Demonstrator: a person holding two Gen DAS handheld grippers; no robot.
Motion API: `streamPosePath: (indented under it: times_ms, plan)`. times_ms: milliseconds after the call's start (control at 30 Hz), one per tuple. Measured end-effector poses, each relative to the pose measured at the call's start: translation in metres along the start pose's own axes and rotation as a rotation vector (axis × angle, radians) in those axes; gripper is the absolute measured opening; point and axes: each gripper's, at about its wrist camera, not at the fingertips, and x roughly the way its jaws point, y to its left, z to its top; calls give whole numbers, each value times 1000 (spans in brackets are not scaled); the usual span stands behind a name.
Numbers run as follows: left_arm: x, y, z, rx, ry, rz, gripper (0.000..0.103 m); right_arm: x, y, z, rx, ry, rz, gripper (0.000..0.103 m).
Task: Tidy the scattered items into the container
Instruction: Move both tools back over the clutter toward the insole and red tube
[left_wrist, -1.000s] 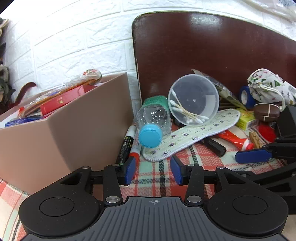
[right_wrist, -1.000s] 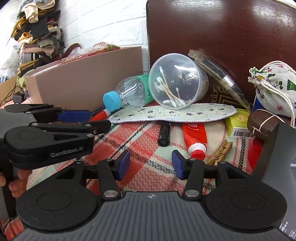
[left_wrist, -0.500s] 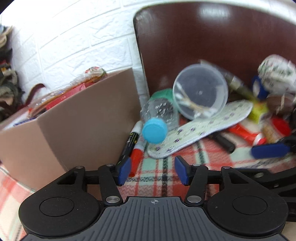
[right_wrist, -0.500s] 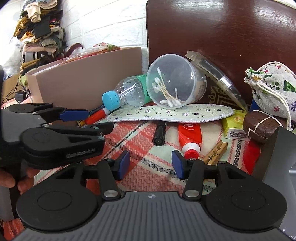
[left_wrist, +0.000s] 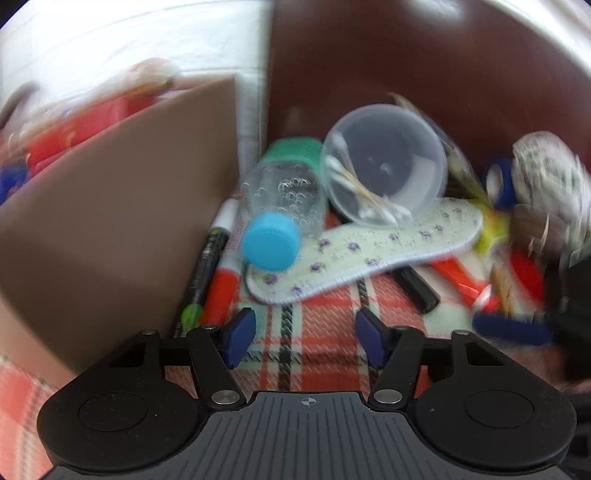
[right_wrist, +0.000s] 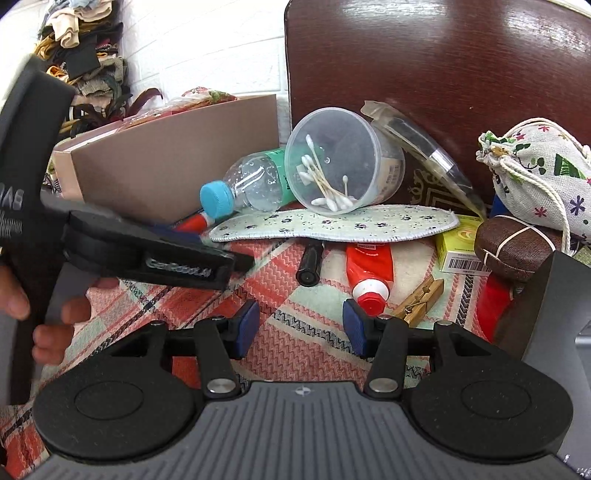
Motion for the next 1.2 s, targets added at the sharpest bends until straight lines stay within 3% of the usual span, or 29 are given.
streamPosePath:
  times_ms: [67, 200, 500, 600, 767, 800, 900, 1000, 1100, 1200]
  plan:
    - [-5, 4, -5, -38, -38, 28, 51, 0, 0, 0, 3, -1, -2, 55]
    - [-18, -5, -23, -19, -102, 82, 55, 1, 0, 2, -1, 7, 2, 55]
    - [-21, -10, -31, -23, -123, 139, 57, 8, 14, 16, -60, -1, -5, 47]
    - [-25, -10, -28, -26, -124, 83, 59, 9, 14, 19, -70, -1, -67, 46]
    - [-22, -21, -19, -5, -110, -20, 58, -2, 4, 15, -66, -26, -94, 46]
    - [-19, -24, -17, -13, -103, -37, 57, -4, 2, 14, -66, -31, -99, 40]
    - [-12, -32, -14, -34, -84, -89, 57, -10, -4, 11, -63, -46, -114, 39]
    - [-10, -43, -12, -17, -104, -115, 59, -12, -7, 10, -80, -48, -138, 39]
    - [1, -52, -9, 6, -95, -96, 59, -6, -5, 12, -138, -21, -184, 33]
    - [12, -57, -6, 6, -69, -104, 57, 3, -2, 14, -195, 9, -228, 34]
